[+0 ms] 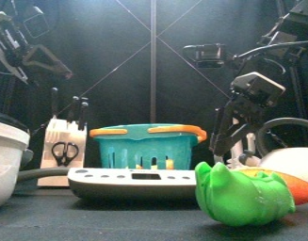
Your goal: Grab banana
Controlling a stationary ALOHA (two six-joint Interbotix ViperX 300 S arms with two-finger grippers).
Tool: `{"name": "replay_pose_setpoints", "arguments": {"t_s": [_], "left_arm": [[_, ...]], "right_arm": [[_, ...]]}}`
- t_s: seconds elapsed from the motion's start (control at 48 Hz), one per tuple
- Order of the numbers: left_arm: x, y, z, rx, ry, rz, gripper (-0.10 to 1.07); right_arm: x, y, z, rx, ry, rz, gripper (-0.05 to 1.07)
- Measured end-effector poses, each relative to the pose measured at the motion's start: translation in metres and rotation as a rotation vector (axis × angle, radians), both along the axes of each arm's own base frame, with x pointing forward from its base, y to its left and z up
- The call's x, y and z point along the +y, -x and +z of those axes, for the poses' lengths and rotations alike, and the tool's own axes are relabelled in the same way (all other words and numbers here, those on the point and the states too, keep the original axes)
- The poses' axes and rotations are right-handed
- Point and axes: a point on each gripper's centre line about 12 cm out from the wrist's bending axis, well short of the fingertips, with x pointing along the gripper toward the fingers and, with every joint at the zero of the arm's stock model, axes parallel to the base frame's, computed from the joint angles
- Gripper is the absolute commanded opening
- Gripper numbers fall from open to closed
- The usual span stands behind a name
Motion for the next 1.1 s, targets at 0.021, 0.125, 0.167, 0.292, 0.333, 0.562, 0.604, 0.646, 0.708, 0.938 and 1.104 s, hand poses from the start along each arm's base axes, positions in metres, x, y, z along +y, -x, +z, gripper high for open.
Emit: {"name": "replay_pose_setpoints", "arguments": {"t_s": [0.021, 0.125, 0.167, 0.292, 0.333, 0.562, 0.604, 0.646, 0.708, 0.938, 1.104], "left_arm": [[0.000, 0.000, 0.000, 0.000, 0.000, 0.000, 0.02], [0.000, 0.000, 0.000, 0.000, 0.001, 0.001, 0.02], [0.000, 0.000, -0.001, 0.001, 0.001, 0.001, 0.02], [0.000, 0.001, -0.002, 0.005, 0.000, 0.000, 0.02], [0.000, 0.001, -0.003, 0.008, 0.002, 0.002, 0.02], [0.001, 0.001, -0.002, 0.006, 0.002, 0.004, 0.02], [0.001, 0.001, -0.003, 0.006, 0.002, 0.004, 0.02], [0.001, 0.001, -0.002, 0.005, 0.002, 0.004, 0.02], [0.001, 0.002, -0.004, 0.011, 0.002, 0.005, 0.02], [0.001, 0.002, -0.006, 0.015, 0.002, 0.007, 0.02], [0.002, 0.002, -0.006, 0.015, 0.002, 0.008, 0.02]], "right_arm": [[-0.001, 0.000, 0.000, 0.012, 0.004, -0.002, 0.89], [-0.002, 0.000, 0.002, 0.066, 0.008, 0.010, 0.89], [-0.002, 0.000, 0.003, 0.083, 0.000, 0.010, 0.89], [-0.004, -0.002, 0.005, 0.137, -0.025, 0.043, 0.89], [-0.005, -0.003, 0.005, 0.155, -0.033, 0.059, 0.89], [-0.018, -0.001, -0.002, 0.264, -0.062, 0.106, 0.89], [-0.021, -0.002, -0.004, 0.283, -0.065, 0.114, 0.89], [-0.023, -0.003, -0.007, 0.303, -0.068, 0.116, 0.89], [-0.025, -0.006, -0.011, 0.322, -0.065, 0.128, 0.89], [-0.027, -0.017, -0.028, 0.377, -0.055, 0.148, 0.89], [-0.026, -0.019, -0.041, 0.408, -0.056, 0.151, 0.85]]}}
